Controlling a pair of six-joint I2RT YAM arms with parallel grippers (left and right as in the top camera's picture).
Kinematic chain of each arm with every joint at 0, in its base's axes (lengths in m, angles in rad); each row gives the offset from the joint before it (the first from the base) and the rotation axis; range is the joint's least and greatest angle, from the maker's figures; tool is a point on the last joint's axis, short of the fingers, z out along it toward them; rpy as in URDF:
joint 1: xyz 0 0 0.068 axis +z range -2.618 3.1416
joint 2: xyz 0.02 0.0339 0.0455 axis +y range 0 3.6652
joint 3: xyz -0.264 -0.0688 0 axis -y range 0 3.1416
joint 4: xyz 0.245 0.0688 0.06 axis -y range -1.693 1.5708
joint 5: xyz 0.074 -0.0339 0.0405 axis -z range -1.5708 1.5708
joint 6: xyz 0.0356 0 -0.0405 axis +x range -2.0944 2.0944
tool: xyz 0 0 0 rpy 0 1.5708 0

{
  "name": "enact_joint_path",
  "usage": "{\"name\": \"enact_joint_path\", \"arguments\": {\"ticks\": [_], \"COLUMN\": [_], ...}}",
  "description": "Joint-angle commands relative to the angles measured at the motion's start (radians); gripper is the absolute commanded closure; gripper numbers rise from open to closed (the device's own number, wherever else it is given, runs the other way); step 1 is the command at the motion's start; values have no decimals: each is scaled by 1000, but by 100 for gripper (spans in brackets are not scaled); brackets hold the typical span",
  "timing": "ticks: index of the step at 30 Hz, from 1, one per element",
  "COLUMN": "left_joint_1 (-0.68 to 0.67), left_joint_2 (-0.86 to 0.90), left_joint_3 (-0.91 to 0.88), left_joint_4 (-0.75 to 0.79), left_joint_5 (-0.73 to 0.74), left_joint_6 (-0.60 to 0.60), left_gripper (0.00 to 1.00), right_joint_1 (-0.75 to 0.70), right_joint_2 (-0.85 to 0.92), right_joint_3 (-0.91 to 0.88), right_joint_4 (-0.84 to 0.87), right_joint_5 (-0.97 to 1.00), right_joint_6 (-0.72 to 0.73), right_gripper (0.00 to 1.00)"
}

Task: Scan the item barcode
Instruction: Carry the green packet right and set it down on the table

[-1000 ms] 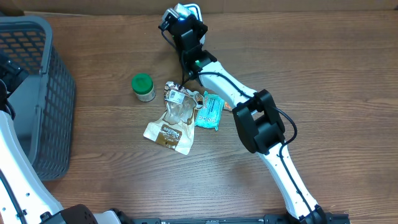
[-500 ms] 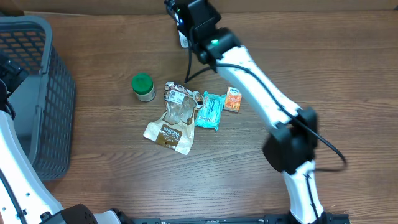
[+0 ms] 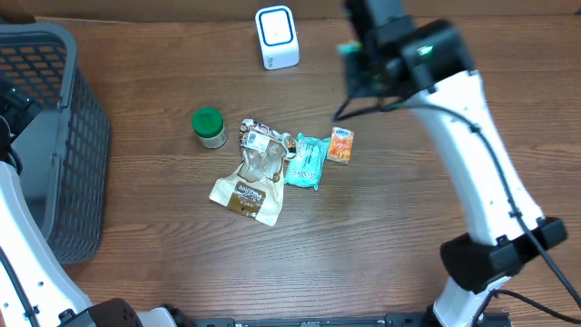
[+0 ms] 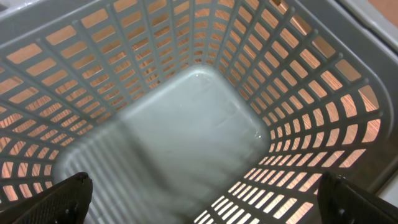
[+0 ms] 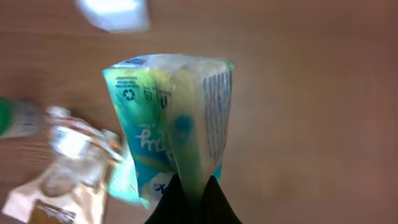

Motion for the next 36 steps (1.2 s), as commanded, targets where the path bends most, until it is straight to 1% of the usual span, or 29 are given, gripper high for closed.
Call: {"name": "enact_joint_path", "arguments": {"ticks": [1,4,7,12,17,22,27,28,30,31,32,33,34,36], "left_joint_1": [4,4,4,4,4,4,4,4,4,4,4,4,4,4], "left_joint_2": [4,4,4,4,4,4,4,4,4,4,4,4,4,4], "left_joint_3": [19,19,19,19,19,19,19,19,19,19,19,19,19,19], "left_joint_4": [3,3,3,3,3,3,3,3,3,3,3,3,3,3], "left_joint_5": [4,4,4,4,4,4,4,4,4,4,4,4,4,4], "left_joint_6": [-21,-21,-21,-21,-21,-21,-21,-21,-21,-21,-21,-21,-21,-21], "left_gripper": [0,0,0,0,0,0,0,0,0,0,0,0,0,0], "right_joint_1": [-129,-231,-327,-451,-524,-573,-612,-617,-623,-624,-624,-624,-623,-615], "right_joint_2": [-11,-11,-11,-12,-12,-11,-11,-11,-11,-11,-11,-11,-12,-12], "right_joint_3": [-37,-126,-249,-481,-674,-790,-836,-836,-836,-836,-836,-836,-834,-818], "right_joint_4": [-60,-51,4,160,309,403,455,457,461,461,460,457,452,422], "right_joint_5": [-9,-11,-37,-113,-148,-148,-148,-144,-144,-144,-145,-146,-149,-159], "right_joint_6": [198,209,216,217,217,217,217,217,216,216,203,192,181,171], "right_gripper": [96,96,96,96,96,96,96,93,84,73,51,40,36,34]}}
